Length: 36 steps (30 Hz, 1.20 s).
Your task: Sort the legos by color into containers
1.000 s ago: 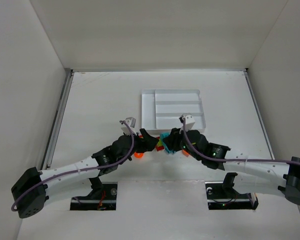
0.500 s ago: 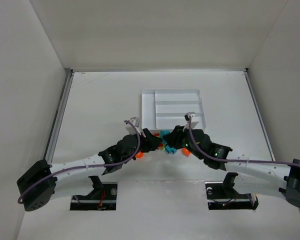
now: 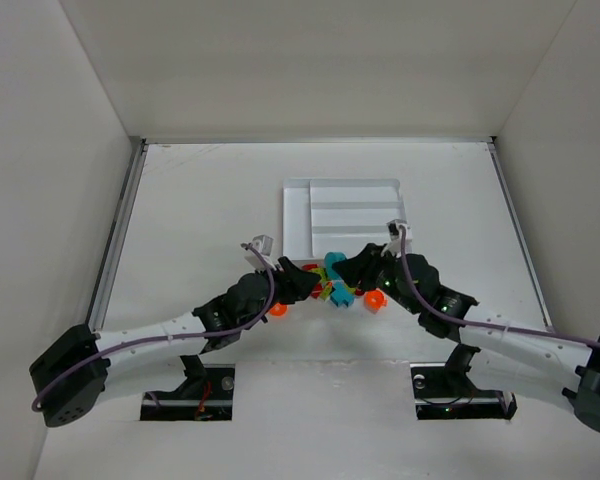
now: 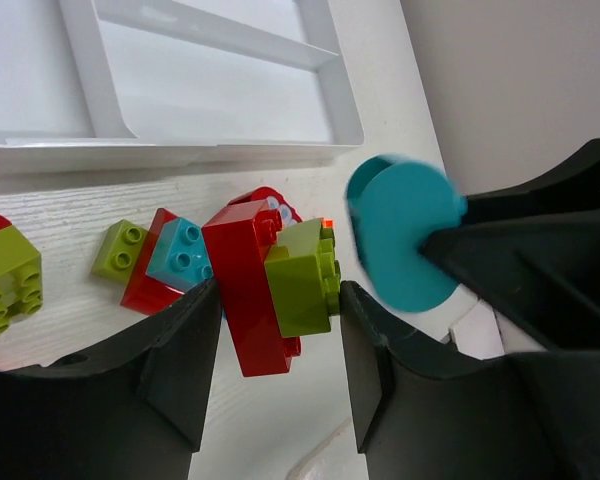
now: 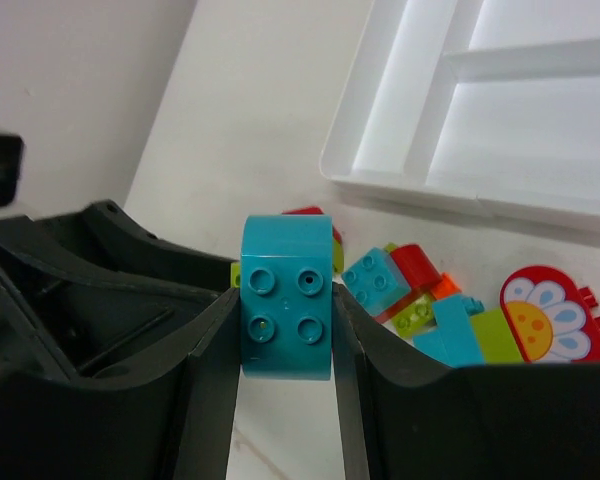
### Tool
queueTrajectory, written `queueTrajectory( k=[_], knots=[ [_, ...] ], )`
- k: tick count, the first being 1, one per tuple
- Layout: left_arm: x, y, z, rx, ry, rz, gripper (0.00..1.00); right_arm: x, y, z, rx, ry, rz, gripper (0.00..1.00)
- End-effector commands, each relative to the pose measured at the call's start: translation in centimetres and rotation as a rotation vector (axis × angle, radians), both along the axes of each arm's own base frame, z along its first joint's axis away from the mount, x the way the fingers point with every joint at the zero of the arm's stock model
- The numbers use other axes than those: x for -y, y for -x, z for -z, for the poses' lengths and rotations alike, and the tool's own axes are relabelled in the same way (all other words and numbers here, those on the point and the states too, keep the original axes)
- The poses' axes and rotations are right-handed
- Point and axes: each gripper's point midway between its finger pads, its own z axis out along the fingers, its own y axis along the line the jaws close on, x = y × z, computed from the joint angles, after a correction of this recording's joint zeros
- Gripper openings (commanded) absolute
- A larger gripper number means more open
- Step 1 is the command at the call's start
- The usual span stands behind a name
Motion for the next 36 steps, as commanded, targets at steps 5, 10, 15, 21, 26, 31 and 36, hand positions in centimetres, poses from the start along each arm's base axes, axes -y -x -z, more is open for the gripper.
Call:
queueTrajectory(
  k=[5,10,15,21,26,31,36],
  knots=[
    [-3.2,-1.2,-1.6,0.051,0.021,-0.082,0.14,2.4,-1.8,-6.1,0.117,-0.159,0.049,0.19],
    [-5.0,-2.0,-3.4,0.099,0.021,-0.122,0.15,4.4,-5.4,-4.9,0.13,-0.062,0.161,0.2],
    [-5.2,-2.8,-4.1,0.126,0.006,-0.136,0.16,5.5,-12.9,-2.2,0.073,0.075,0.287,0.2],
    [-5.5,-3.3,-4.0,0.153,-0.02,-0.146,0.17,1.9,-20.2,1.1,0.015,0.17,0.273,0.19],
    [-6.0,-3.7,-3.7,0.155,-0.025,-0.158,0.17,-0.3,-24.6,3.3,-0.024,0.221,0.281,0.2],
    [-6.6,-3.6,-3.0,0.154,-0.043,-0.164,0.18,-0.6,-24.3,5.1,-0.042,0.29,0.29,0.2],
    [-6.8,-4.3,-2.3,0.135,-0.052,-0.176,0.19,-1.3,-23.1,6.6,-0.05,0.339,0.276,0.22]
  ],
)
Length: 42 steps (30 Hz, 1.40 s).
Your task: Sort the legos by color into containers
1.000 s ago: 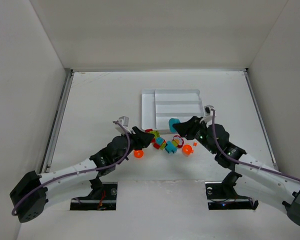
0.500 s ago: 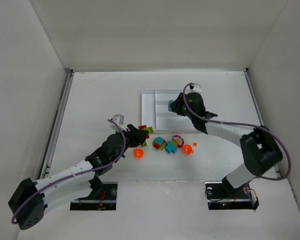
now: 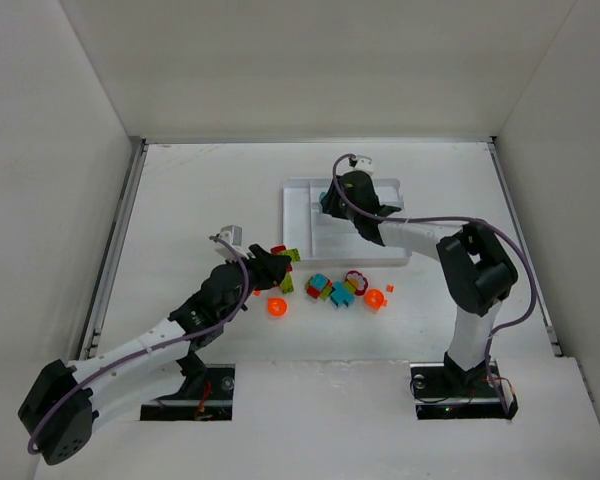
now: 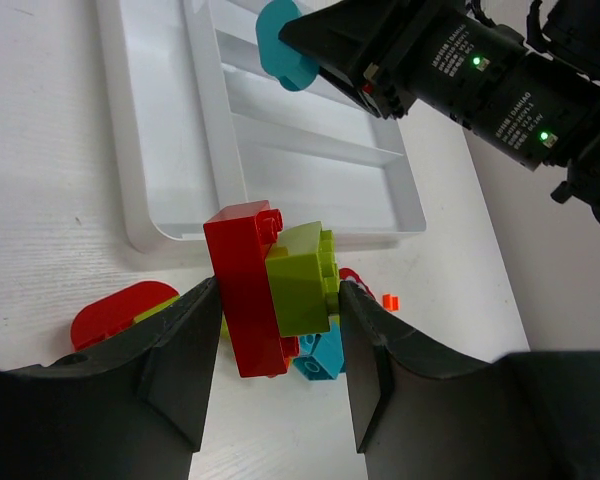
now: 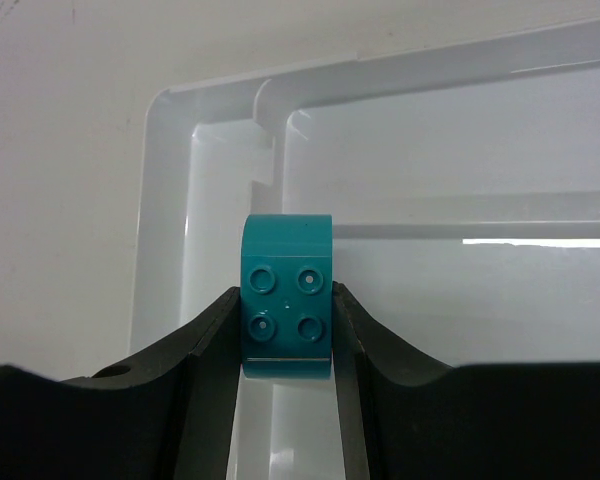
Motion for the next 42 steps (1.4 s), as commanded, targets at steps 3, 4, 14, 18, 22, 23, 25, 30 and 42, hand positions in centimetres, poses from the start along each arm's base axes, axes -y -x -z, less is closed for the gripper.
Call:
queueTrajectory(
  k=[3,4,14,18,22,23,25,30,42],
  knots=[
    [0.5,-0.7,-1.2,0.038,0.025,0.013,0.19,-1.1,0.6,-0.8,0.042,0.061,-0.013,0.25],
    [0.6,-0.8,-1.4,0.041,0.028,0.014,0.19,-1.3,0.8,-0.5,0.033,0.073,-0.017,0.27],
    [0.6,-0.9,-2.6,0.028,0.073,0.003,0.2,-0.6,1.7,-0.7,0.035,0.107,0.007,0.61],
    [0.9,-1.0,-2.9,-0.014,0.105,0.005,0.2,0.0,3.2,-3.1,0.096,0.083,-0.014,0.66],
    [1.3,-1.3,-2.9,-0.096,0.14,0.023,0.2,0.8,6.5,-5.8,0.172,0.065,-0.077,0.65],
    [1.4,-1.4,-2.8,-0.118,0.147,0.025,0.21,0.9,7.5,-6.5,0.186,0.048,-0.094,0.62],
    [1.7,-1.7,-2.4,-0.165,0.152,0.035,0.21,0.7,10.2,-7.8,0.217,0.001,-0.158,0.51],
    [3.2,-1.8,-1.1,-0.287,0.146,0.11,0.21,-2.2,17.2,-9.6,0.288,-0.1,-0.426,0.48],
    [5.2,2.0,-3.0,-0.431,0.294,0.374,0.26,-4.9,24.5,-11.4,0.408,-0.054,-0.728,0.73]
  ],
)
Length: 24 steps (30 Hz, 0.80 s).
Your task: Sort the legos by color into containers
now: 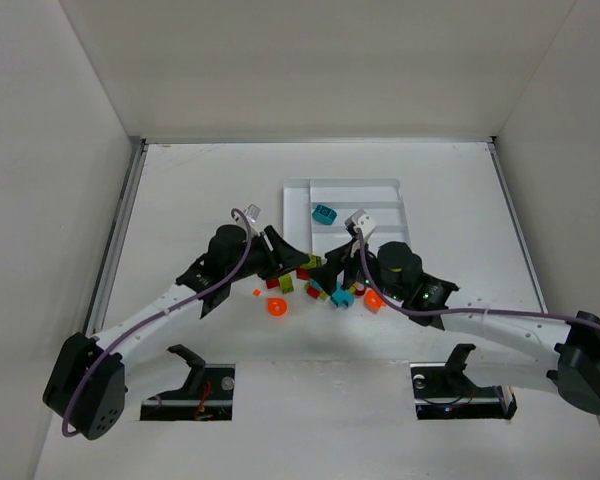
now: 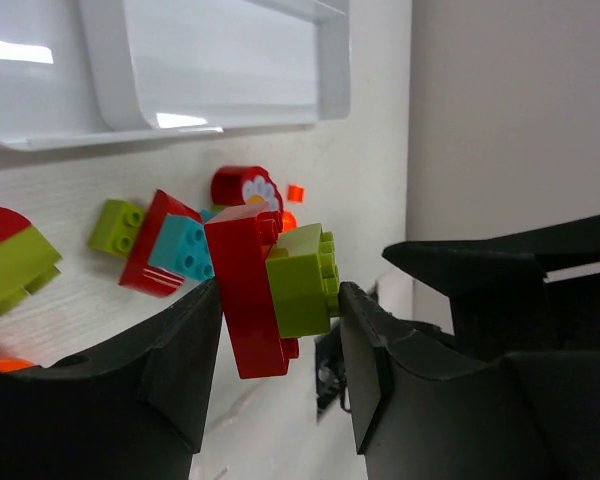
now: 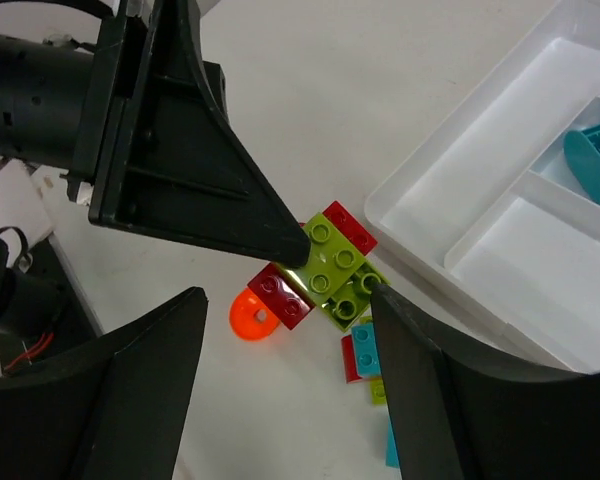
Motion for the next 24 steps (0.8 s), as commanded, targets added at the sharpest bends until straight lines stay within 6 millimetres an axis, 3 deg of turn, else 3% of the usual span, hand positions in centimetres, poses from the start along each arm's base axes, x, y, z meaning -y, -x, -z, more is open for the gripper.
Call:
queueTrajectory(
  k=[1,9,14,19,24],
  knots=[
    [0.3,1.8,-3.2,-0.012,0.134,0.087,0.26,-1.0,1.4,-2.1,0.081,-0.009,-0.088,0.74],
    [-1.0,4.6,-3.0,-0.089,0.217,0.135,0.26,-2.2,3.9,-2.0,0.088,0.011,-0.192,0.77],
    [-0.7,5.7,-2.6,-0.119,0.23,0.173,0.26,-2.4,4.7,-2.7,0.095,-0.021,-0.232,0.72],
    [-0.5,6.3,-2.9,-0.124,0.242,0.197,0.26,-2.6,5.0,-2.4,0.084,-0.023,-0.251,0.67],
    [-0.3,7.3,-2.9,-0.132,0.247,0.234,0.26,-2.6,4.9,-2.5,0.085,-0.026,-0.249,0.69]
  ],
)
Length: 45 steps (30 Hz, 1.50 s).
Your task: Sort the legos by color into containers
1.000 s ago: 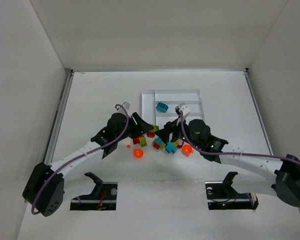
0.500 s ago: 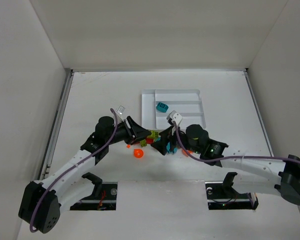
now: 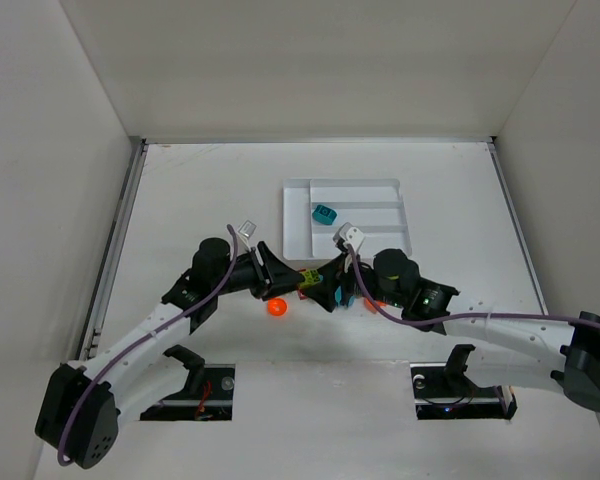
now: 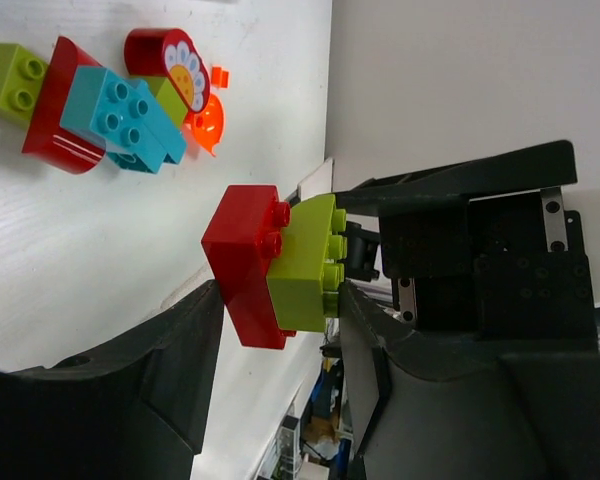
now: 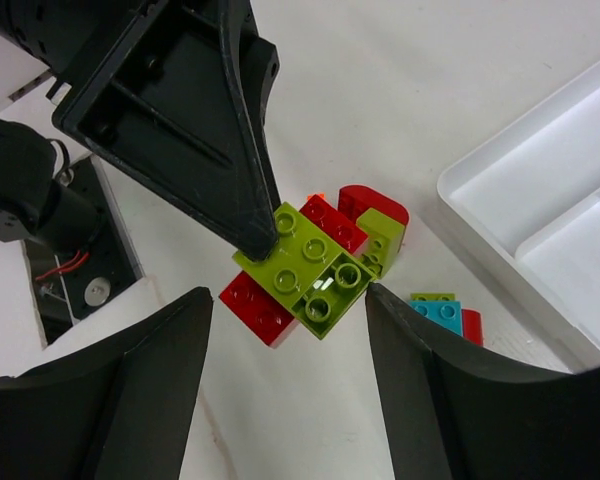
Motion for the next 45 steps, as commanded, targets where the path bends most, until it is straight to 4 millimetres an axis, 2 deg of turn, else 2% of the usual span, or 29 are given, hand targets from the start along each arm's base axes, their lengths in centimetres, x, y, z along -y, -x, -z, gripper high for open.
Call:
queueTrajectory(
  k=[1,4,9,14,20,25,27,30,34,41,45],
  knots=[
    [0.5,1.7,-1.2,0.02,0.051,0.076,0.26,-1.0,0.6,-2.9,0.048,-0.08,-0.056,0.72],
    [0.1,1.6,-1.3,0.021,0.059,0.057,0.24,-0.9,0.4,-2.7,0.048,-0.073,-0.044,0.76],
    [-0.1,1.7,-1.8,0.029,0.082,0.061,0.24,-1.3,0.7,-2.7,0.042,-0.077,-0.067,0.77],
    [0.2,2.2,-2.7,0.044,0.104,0.094,0.24,-1.7,1.0,-2.2,0.03,-0.061,-0.095,0.74],
    [0.4,2.8,-3.1,0.036,0.121,0.12,0.24,-1.7,1.1,-2.7,0.039,-0.076,-0.103,0.57],
    [0.3,2.7,-2.6,0.028,0.115,0.109,0.25,-1.8,1.9,-3.1,0.038,-0.095,-0.132,0.36],
    [0.2,2.5,-2.8,0.035,0.117,0.097,0.28,-1.8,2.0,-3.1,0.028,-0.101,-0.136,0.3],
    [0.0,1.7,-3.3,0.063,0.127,0.061,0.32,-1.7,1.9,-3.3,0.02,-0.112,-0.125,0.26],
    [0.0,0.6,-4.4,0.117,0.156,0.016,0.44,-1.7,1.6,-3.3,-0.004,-0.135,-0.101,0.22],
    [0.2,-1.0,-5.2,0.184,0.152,-0.048,0.51,-2.0,0.0,-3.2,-0.036,-0.165,-0.02,0.21],
    [-0.5,-2.0,-5.3,0.228,0.136,-0.108,0.56,-1.8,-1.4,-2.5,-0.061,-0.163,0.037,0.21]
  ],
)
